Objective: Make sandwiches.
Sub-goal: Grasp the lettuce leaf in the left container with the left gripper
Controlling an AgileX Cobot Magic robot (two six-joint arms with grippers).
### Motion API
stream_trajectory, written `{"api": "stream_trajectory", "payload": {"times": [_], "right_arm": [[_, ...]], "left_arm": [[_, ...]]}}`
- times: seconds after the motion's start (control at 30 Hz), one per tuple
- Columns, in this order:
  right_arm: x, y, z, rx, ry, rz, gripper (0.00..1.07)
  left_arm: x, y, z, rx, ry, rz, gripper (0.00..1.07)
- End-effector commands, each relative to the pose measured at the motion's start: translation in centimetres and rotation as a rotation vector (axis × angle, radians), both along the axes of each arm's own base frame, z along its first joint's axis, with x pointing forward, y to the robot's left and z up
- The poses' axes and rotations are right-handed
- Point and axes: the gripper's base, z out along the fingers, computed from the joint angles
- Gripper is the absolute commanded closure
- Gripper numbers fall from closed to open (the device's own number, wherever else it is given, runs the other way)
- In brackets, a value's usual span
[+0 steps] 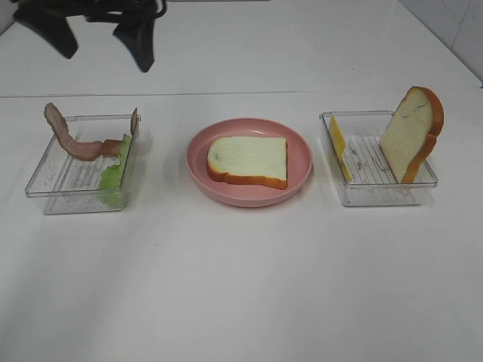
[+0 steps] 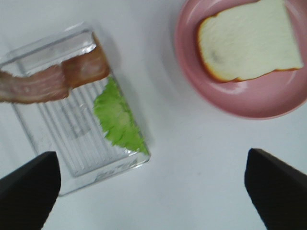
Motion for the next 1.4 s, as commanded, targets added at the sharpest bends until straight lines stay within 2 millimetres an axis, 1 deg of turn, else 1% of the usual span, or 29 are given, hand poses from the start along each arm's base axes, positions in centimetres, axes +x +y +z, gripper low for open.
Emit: {"api": "stream_trajectory", "payload": {"times": [0.03, 0.07, 0.1, 0.13, 0.17, 0.2, 0.23, 0.27, 0.3, 0.33, 0.37, 0.4, 0.43, 0.47, 0.5, 0.53, 0.57, 0.8, 0.93, 1.13, 1.33, 1.37, 1.4], "right_arm": [[-0.2, 0.0, 0.0, -0.001, -0.032, -0.001, 0.09], [-0.2, 0.0, 0.0, -0.001, -0.032, -0.001, 0.09], [-0.2, 0.0, 0.0, 0.000, -0.032, 0.000, 0.09], [-0.2, 0.0, 0.0, 0.000, -0.032, 0.000, 0.09], [-0.2, 0.0, 0.0, 0.000, -0.032, 0.000, 0.09], [-0.2, 0.0, 0.0, 0.000, -0.032, 0.000, 0.09], [-0.2, 0.0, 0.0, 0.000, -0.032, 0.000, 0.09], [-0.2, 0.0, 0.0, 0.000, -0.032, 0.000, 0.09], [-0.2, 0.0, 0.0, 0.000, -0.032, 0.000, 0.09], [-0.2, 0.0, 0.0, 0.000, -0.032, 0.000, 0.09], [-0.2, 0.0, 0.0, 0.000, -0.032, 0.000, 0.09], [-0.2, 0.0, 0.0, 0.000, -0.032, 0.000, 0.09], [-0.2, 0.0, 0.0, 0.000, -0.032, 0.000, 0.09], [-0.2, 0.0, 0.0, 0.000, -0.032, 0.000, 0.09], [-0.2, 0.0, 0.0, 0.000, -0.032, 0.000, 0.09], [-0.2, 0.0, 0.0, 0.000, -0.032, 0.000, 0.09], [-0.2, 0.0, 0.0, 0.000, -0.032, 0.000, 0.09], [-0.2, 0.0, 0.0, 0.000, -0.032, 0.000, 0.09], [-0.2, 0.0, 0.0, 0.000, -0.032, 0.000, 0.09], [-0.2, 0.0, 0.0, 0.000, -0.032, 0.000, 0.09], [-0.2, 0.0, 0.0, 0.000, -0.032, 0.000, 0.09], [-0.2, 0.0, 0.0, 0.000, -0.032, 0.000, 0.09], [-0.2, 0.0, 0.0, 0.000, -0.032, 0.000, 0.09]], "left_arm": [[-0.1, 2.7, -2.3, 0.047, 0.157, 0.072, 0.08], [-0.1, 2.7, -2.3, 0.047, 0.157, 0.072, 0.08], [0.2, 2.9, -2.8, 0.045, 0.170, 0.081, 0.08], [0.8, 3.1, -4.0, 0.052, 0.199, 0.090, 0.08], [0.8, 3.1, -4.0, 0.052, 0.199, 0.090, 0.08], [1.3, 3.0, -5.4, 0.064, 0.230, 0.092, 0.09], [1.5, 2.9, -6.1, 0.069, 0.247, 0.093, 0.09], [1.5, 2.9, -6.1, 0.069, 0.247, 0.093, 0.09], [1.9, 2.7, -7.5, 0.067, 0.282, 0.094, 0.09], [2.1, 2.5, -8.3, 0.060, 0.305, 0.094, 0.09], [2.1, 2.5, -8.3, 0.060, 0.305, 0.094, 0.09], [2.5, 2.2, -9.8, 0.053, 0.335, 0.095, 0.09], [2.5, 2.2, -9.8, 0.053, 0.335, 0.095, 0.09], [2.6, 2.1, -10.3, 0.055, 0.344, 0.096, 0.09], [2.9, 2.1, -11.6, 0.064, 0.368, 0.097, 0.09], [2.9, 2.1, -11.6, 0.064, 0.368, 0.097, 0.09], [3.1, 2.0, -12.3, 0.067, 0.377, 0.098, 0.09], [3.6, 1.8, -13.2, 0.050, 0.351, 0.105, 0.09], [4.0, 1.6, -13.9, 0.042, 0.332, 0.107, 0.14], [4.3, 1.5, -15.2, 0.042, 0.343, 0.109, 0.16], [4.5, 1.4, -15.3, 0.033, 0.325, 0.110, 0.16], [4.5, 1.4, -15.3, 0.033, 0.323, 0.109, 0.20], [4.5, 1.4, -15.3, 0.033, 0.324, 0.109, 0.28]]}}
